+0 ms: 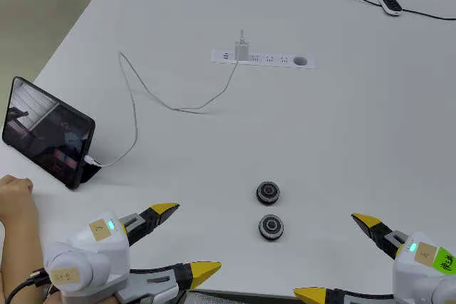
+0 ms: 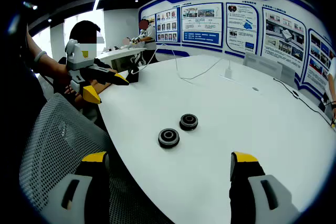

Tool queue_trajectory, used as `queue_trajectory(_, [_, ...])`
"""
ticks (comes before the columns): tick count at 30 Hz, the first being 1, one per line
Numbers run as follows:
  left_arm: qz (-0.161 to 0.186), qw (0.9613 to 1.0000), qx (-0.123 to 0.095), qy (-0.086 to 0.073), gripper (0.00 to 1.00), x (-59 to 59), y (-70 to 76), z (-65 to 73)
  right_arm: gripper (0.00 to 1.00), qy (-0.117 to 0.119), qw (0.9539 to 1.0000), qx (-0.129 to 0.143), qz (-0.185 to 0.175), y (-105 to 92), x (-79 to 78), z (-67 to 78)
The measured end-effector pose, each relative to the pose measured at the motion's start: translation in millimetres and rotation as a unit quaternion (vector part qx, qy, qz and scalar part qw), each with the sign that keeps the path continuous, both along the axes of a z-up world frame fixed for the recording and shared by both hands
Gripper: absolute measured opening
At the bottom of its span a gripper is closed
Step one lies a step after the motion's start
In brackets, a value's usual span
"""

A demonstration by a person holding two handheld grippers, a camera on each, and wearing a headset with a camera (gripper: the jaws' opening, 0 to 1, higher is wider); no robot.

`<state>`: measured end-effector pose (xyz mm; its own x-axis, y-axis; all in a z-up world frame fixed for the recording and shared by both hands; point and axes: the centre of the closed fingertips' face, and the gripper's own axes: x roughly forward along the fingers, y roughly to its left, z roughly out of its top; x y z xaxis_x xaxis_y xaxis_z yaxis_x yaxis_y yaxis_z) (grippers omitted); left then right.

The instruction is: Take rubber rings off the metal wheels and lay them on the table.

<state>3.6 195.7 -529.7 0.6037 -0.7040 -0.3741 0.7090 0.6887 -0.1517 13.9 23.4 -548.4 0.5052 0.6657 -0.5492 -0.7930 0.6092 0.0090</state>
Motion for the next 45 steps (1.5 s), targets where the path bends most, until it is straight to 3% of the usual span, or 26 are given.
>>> queue_trajectory(21, [-0.005,1.0,0.002,0.006,0.71,-0.7,-3.2,-6.1,0.95,0.013,0.9999,-0.003,0.0,0.6,0.5,-6.1])
queue_trajectory(45, [-0.028,0.9994,0.011,0.017,0.63,11.2,-16.8,-13.9,0.85,0.036,0.9992,0.002,0.014,19.2,7.2,-20.0])
